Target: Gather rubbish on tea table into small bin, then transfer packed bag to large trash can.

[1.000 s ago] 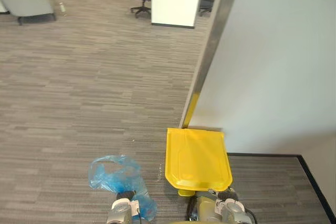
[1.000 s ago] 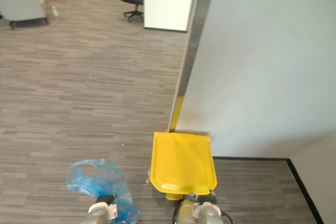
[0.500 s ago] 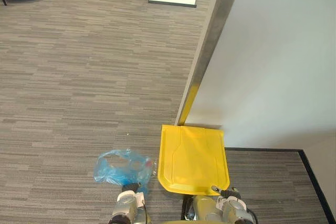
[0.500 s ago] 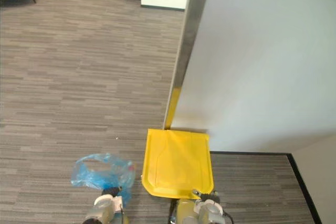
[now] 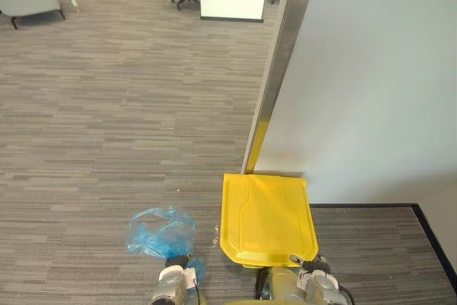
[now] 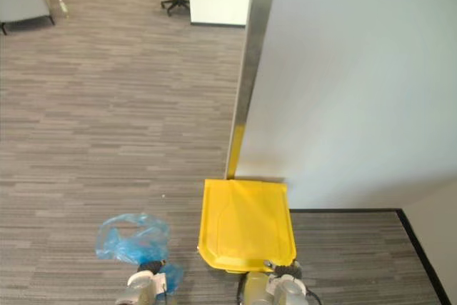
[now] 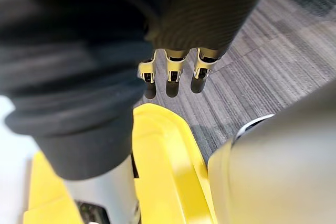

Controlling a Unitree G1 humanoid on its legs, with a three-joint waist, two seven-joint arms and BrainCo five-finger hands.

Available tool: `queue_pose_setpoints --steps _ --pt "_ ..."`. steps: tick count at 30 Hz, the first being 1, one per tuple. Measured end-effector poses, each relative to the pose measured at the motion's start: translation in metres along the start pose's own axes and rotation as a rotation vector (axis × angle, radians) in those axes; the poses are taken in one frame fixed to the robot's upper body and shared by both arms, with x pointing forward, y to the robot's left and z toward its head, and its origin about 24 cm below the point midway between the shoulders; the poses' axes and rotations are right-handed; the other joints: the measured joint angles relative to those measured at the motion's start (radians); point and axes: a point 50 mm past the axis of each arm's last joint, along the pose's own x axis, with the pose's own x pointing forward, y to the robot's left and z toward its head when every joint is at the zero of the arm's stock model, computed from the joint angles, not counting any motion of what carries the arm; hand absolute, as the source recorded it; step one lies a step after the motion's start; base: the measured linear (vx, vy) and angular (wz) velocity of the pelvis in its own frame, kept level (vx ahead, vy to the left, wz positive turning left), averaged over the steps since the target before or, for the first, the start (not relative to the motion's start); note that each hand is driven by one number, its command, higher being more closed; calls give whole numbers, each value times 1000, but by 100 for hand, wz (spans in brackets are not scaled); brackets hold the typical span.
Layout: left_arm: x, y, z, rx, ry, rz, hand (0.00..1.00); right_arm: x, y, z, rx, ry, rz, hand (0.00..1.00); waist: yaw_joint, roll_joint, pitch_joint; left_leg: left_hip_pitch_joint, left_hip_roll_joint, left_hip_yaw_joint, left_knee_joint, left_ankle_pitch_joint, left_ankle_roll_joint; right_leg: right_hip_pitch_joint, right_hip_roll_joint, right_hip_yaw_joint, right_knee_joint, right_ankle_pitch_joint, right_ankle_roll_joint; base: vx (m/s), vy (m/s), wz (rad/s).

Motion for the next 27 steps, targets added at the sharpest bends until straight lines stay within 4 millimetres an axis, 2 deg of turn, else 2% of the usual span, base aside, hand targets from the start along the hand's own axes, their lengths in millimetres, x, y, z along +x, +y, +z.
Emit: queue_pose_setpoints --steps 1,2,3,4,5,6,7,8,11,14,17,20,23,27 --pt "0 1 1 -3 -7 2 100 -2 2 -11 -39 27 12 0 19 -20 -20 13 -18 1 -43 29 -12 32 -3 -26 -39 -12 0 -49 -77 -17" --pt "-2 -3 -5 -12 18 -5 100 -1 -2 -10 -46 25 3 0 31 36 -62 9 19 35 -127 77 3 92 46 -31 -222 -19 2 -24 -123 -33" --pt "-2 -3 -4 -9 10 -6 100 -1 0 -8 -40 28 5 0 33 26 -73 3 15 51 -164 109 -25 102 36 -40 -207 -75 -27 -19 -133 -39" --pt "-1 0 -2 3 0 -1 100 -3 5 -13 -46 48 22 0 28 -7 -77 2 -17 61 -184 131 -25 130 18 -28 -274 -117 -6 4 -169 -52" --pt "-1 1 -5 21 13 -4 100 -2 5 -18 -59 77 30 0 35 11 -74 -5 -14 70 -199 131 -26 174 44 -14 -399 -113 -7 -30 -113 -53" --pt "-1 -1 -9 31 27 -12 100 -1 5 -17 -67 83 31 0 34 31 -72 -8 -3 68 -202 139 -17 191 66 -9 -444 -75 -17 -92 -89 -54" --pt "-2 -2 -11 43 30 -19 100 1 3 -12 -75 72 31 0 28 31 -69 -25 -4 40 -207 153 5 209 84 3 -515 -31 -20 -86 -41 -32" --pt "-3 -3 -11 60 29 -26 100 1 1 -16 -74 89 25 0 27 33 -70 -20 -13 -2 -219 155 10 223 86 8 -543 -12 -22 -111 -20 -27" --pt "-2 -2 -12 86 28 -29 100 4 -14 -20 -76 116 -14 0 22 32 -70 -22 -25 -47 -224 156 9 226 91 13 -556 8 -17 -93 12 -3" --pt "0 4 -8 96 20 -16 100 3 -21 -28 -73 136 -31 0 20 8 -54 -23 -46 -59 -229 164 3 227 70 13 -559 23 -4 -114 70 6" --pt "0 6 -7 93 17 -10 100 2 -19 -30 -74 135 -24 0 12 1 -46 -33 -71 -59 -206 165 10 218 36 13 -533 22 9 -103 83 8" --pt "0 8 -4 33 7 4 100 2 -16 -27 -84 125 -13 0 13 -6 -46 -99 -76 -57 -103 113 25 154 4 20 -449 -9 17 -117 51 -1" --pt "0 15 -9 -1 23 26 100 2 -15 -21 -87 93 -12 0 10 3 -51 -112 -70 -37 -90 100 27 125 8 48 -435 -16 10 -49 20 -24" --pt "-1 15 -12 -2 32 30 100 3 -16 -21 -85 95 -15 0 -5 6 -60 -102 -73 -38 -122 124 9 115 17 56 -450 -1 16 39 -21 -8"
